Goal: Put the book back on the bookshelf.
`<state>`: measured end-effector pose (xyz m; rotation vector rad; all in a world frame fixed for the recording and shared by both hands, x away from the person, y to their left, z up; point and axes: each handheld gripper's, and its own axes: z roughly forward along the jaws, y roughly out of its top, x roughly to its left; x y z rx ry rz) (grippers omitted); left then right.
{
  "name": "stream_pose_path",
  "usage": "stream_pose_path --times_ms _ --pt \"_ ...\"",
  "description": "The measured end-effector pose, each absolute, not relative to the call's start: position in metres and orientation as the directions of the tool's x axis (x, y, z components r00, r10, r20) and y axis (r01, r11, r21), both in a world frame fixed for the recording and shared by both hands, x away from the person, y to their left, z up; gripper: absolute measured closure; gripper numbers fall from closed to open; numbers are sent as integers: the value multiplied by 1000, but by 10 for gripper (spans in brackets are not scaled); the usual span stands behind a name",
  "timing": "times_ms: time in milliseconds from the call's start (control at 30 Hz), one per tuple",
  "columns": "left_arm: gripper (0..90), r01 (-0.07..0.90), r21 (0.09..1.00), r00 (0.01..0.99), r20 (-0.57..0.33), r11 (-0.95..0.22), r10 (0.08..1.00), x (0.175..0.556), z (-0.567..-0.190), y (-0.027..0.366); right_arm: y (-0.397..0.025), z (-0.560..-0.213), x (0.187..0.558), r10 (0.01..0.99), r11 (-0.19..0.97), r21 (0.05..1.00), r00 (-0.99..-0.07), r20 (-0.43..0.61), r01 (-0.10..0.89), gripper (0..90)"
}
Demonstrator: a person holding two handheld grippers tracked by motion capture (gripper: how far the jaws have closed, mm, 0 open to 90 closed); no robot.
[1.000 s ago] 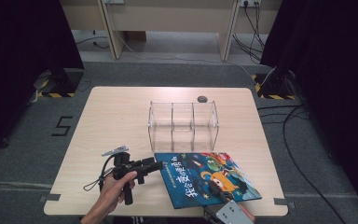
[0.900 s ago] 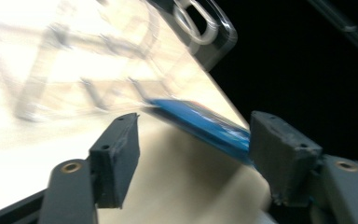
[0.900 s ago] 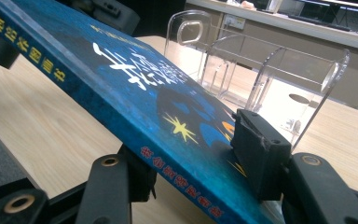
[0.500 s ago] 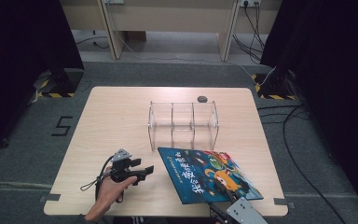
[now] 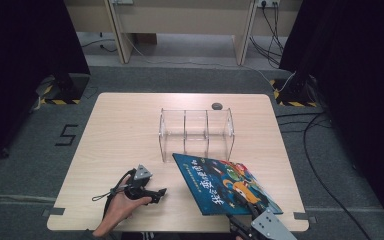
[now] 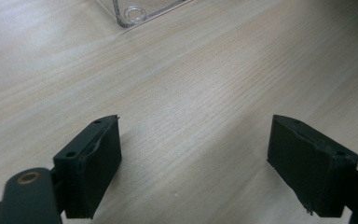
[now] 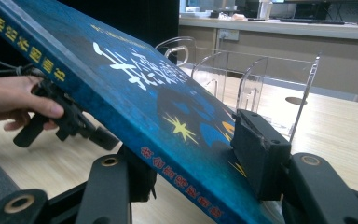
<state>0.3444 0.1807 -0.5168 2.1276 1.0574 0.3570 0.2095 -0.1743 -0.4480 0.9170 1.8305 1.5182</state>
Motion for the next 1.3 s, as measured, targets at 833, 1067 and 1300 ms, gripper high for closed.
stream_pose_path --times_ms 833,1067,1300 --pt "156 562 712 642 -54 -421 765 345 -518 181 -201 -435 209 733 -209 957 -615 291 203 551" --pt "156 553 713 648 -43 -431 761 345 -518 180 -222 -432 209 752 -269 947 -577 319 174 636" --pt "156 551 712 651 -41 -435 758 345 -518 181 -233 -433 208 806 -213 967 -534 255 140 701"
